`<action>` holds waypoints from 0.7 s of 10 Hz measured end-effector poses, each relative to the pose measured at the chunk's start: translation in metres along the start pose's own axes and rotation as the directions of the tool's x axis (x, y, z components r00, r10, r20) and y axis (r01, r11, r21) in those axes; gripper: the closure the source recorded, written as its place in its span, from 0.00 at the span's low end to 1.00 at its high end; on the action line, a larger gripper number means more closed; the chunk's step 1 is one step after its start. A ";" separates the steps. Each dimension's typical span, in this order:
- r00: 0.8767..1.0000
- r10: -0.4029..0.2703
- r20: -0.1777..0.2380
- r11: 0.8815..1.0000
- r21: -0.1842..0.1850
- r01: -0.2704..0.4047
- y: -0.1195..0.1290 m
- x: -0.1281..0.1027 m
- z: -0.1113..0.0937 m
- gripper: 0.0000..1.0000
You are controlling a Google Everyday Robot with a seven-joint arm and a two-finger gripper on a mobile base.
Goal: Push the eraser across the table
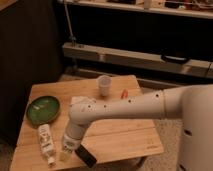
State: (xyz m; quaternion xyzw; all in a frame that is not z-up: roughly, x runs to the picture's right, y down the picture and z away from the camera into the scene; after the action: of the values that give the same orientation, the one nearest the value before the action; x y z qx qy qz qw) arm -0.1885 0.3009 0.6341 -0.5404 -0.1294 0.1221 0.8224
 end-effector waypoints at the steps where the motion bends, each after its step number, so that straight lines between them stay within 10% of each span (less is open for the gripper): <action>1: 0.995 0.037 -0.092 0.999 0.016 -0.036 -0.002 0.011 0.004 1.00; 3: 0.983 0.093 -0.161 0.995 0.054 -0.086 -0.009 0.029 -0.002 1.00; 7: 0.979 0.137 -0.152 0.990 0.039 -0.133 -0.009 0.044 0.005 1.00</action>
State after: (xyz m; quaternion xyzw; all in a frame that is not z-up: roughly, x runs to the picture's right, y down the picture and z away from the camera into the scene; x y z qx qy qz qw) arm -0.1480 0.3168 0.6478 -0.5439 -0.0267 0.1372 0.8274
